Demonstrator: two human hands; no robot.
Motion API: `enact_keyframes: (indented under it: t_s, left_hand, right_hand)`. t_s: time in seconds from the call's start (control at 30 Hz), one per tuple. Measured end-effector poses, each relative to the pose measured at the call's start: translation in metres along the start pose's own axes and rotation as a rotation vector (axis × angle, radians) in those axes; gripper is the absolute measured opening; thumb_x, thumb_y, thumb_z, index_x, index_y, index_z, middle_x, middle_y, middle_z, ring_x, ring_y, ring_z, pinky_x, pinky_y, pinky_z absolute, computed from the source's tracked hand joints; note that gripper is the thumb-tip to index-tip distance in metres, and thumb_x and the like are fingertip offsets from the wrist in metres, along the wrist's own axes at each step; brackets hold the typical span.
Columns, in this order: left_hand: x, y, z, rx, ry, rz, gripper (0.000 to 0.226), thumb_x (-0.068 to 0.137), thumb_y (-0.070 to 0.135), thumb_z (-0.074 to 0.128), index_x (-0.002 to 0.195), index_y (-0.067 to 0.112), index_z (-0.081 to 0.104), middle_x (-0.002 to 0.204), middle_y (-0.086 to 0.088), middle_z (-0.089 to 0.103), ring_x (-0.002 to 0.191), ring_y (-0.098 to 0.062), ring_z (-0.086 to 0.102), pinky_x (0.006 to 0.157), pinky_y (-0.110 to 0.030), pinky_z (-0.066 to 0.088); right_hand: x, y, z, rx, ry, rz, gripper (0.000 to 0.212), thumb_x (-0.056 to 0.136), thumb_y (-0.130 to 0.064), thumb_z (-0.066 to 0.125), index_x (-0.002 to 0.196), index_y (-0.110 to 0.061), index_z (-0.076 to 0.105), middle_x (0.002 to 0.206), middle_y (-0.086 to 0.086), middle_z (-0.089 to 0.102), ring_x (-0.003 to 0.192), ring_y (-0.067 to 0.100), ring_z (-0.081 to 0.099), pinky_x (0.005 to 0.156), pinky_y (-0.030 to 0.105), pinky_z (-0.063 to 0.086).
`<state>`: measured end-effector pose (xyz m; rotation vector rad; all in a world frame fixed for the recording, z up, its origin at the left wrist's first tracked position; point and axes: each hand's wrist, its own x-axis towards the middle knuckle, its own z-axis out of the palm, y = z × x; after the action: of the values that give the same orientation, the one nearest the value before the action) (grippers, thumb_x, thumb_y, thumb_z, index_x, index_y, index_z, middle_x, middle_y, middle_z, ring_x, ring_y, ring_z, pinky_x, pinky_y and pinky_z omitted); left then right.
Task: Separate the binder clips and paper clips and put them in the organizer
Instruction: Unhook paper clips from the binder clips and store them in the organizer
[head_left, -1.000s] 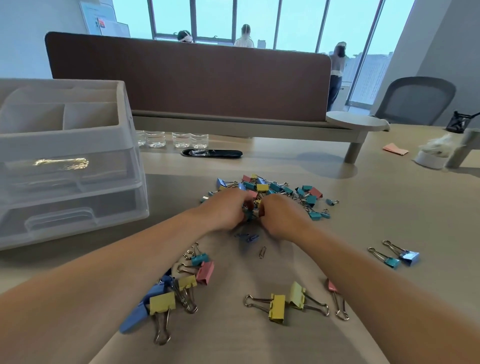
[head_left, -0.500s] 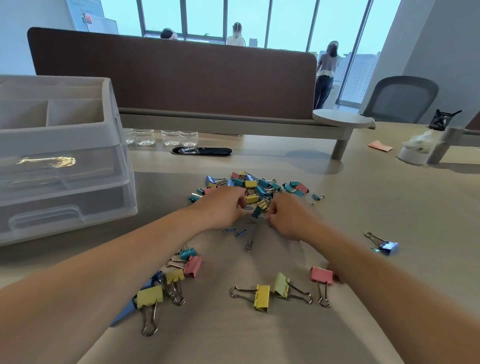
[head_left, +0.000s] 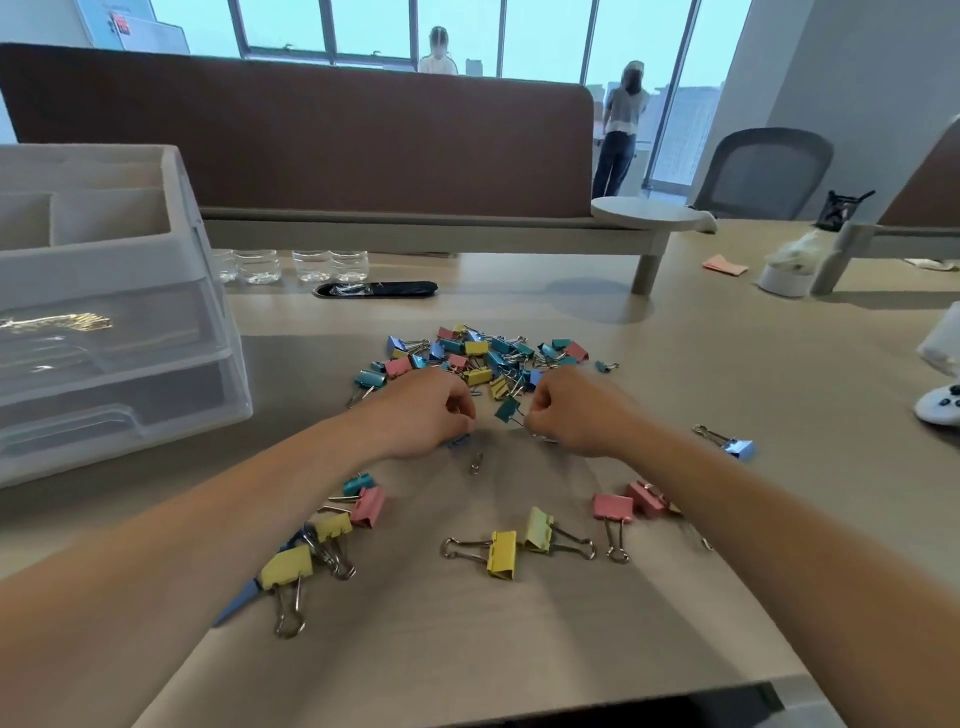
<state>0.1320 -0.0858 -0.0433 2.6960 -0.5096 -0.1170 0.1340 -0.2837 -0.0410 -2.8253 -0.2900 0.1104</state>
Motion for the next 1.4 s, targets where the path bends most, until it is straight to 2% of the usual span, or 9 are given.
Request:
enact_keyframes:
  t_s: [0.2,0.33,0.57,0.77,0.87,0.97,1.1,1.27,1.4]
  left_hand:
    - [-0.011,0.022,0.006,-0.003,-0.008,0.007,0.014,0.096,0.035,0.057,0.102,0.027,0.066,0.096,0.012,0.062,0.083,-0.001,0.054,0.074,-0.025,0.048]
    - [-0.014,0.043,0.012,-0.01,-0.002,0.039,0.014,0.097,0.034,0.056,0.102,0.026,0.065,0.094,0.014,0.06,0.08,0.002,0.054,0.061,-0.016,0.038]
    - [-0.006,0.058,0.02,0.01,0.021,0.046,0.013,0.096,0.033,0.057,0.102,0.024,0.064,0.094,0.011,0.059,0.077,0.001,0.053,0.06,-0.017,0.037]
    - [0.026,0.048,0.011,0.047,0.115,-0.017,0.018,0.092,0.028,0.061,0.108,0.02,0.057,0.104,0.001,0.06,0.083,-0.011,0.055,0.069,-0.028,0.047]
    - [0.048,0.04,0.005,0.076,0.126,-0.051,0.034,0.087,0.03,0.068,0.118,0.019,0.057,0.112,-0.002,0.058,0.085,-0.015,0.052,0.068,-0.029,0.042]
    - [0.064,0.034,0.01,0.106,0.106,-0.034,0.049,0.084,0.029,0.07,0.129,0.015,0.055,0.118,-0.005,0.058,0.093,-0.018,0.054,0.075,-0.031,0.044]
    - [0.067,0.032,0.02,0.174,0.096,-0.01,0.041,0.082,0.027,0.069,0.116,0.011,0.053,0.109,-0.008,0.058,0.095,-0.024,0.058,0.079,-0.039,0.049]
    - [0.07,0.029,0.025,0.166,0.128,0.005,0.027,0.084,0.024,0.068,0.102,0.01,0.053,0.096,-0.01,0.059,0.084,-0.025,0.059,0.069,-0.037,0.048]
    - [0.071,0.027,0.027,0.162,0.126,0.002,0.019,0.086,0.021,0.065,0.095,0.009,0.053,0.092,-0.013,0.061,0.076,-0.023,0.057,0.06,-0.033,0.041]
  right_hand:
    - [-0.041,0.019,-0.027,0.008,-0.104,-0.068,0.023,0.092,-0.021,0.065,0.071,-0.018,0.056,0.072,-0.003,0.051,0.063,0.011,0.046,0.053,0.018,0.034]
    - [-0.065,0.03,-0.024,0.044,-0.203,-0.065,0.016,0.09,-0.027,0.067,0.084,-0.013,0.062,0.074,-0.004,0.057,0.065,0.012,0.052,0.059,0.023,0.041]
    - [-0.073,0.039,-0.025,-0.042,-0.254,-0.121,0.009,0.092,-0.026,0.065,0.084,-0.026,0.061,0.086,-0.007,0.061,0.08,0.013,0.056,0.062,0.02,0.041]
    - [-0.043,0.05,-0.031,-0.001,-0.017,-0.019,0.017,0.097,-0.03,0.059,0.096,-0.014,0.065,0.086,-0.003,0.062,0.075,0.01,0.055,0.064,0.02,0.043]
    - [-0.011,0.054,-0.029,-0.044,0.107,0.051,0.018,0.096,-0.033,0.057,0.093,-0.016,0.064,0.09,0.002,0.065,0.082,0.019,0.063,0.075,0.034,0.055]
    - [0.02,0.051,-0.02,-0.121,0.136,0.077,0.025,0.095,-0.033,0.058,0.109,-0.013,0.065,0.102,0.005,0.064,0.086,0.022,0.064,0.077,0.036,0.056]
    - [0.035,0.044,-0.013,-0.232,0.131,0.035,0.032,0.091,-0.042,0.062,0.099,-0.011,0.062,0.082,0.0,0.053,0.071,0.018,0.056,0.056,0.027,0.042]
    - [0.046,0.047,-0.007,-0.226,0.114,0.017,0.01,0.09,-0.018,0.062,0.094,-0.009,0.061,0.09,0.005,0.061,0.084,0.025,0.065,0.073,0.038,0.058]
    - [0.045,0.051,-0.011,-0.2,0.137,0.021,0.023,0.091,-0.022,0.061,0.109,-0.009,0.061,0.103,0.009,0.066,0.086,0.025,0.062,0.077,0.037,0.056]
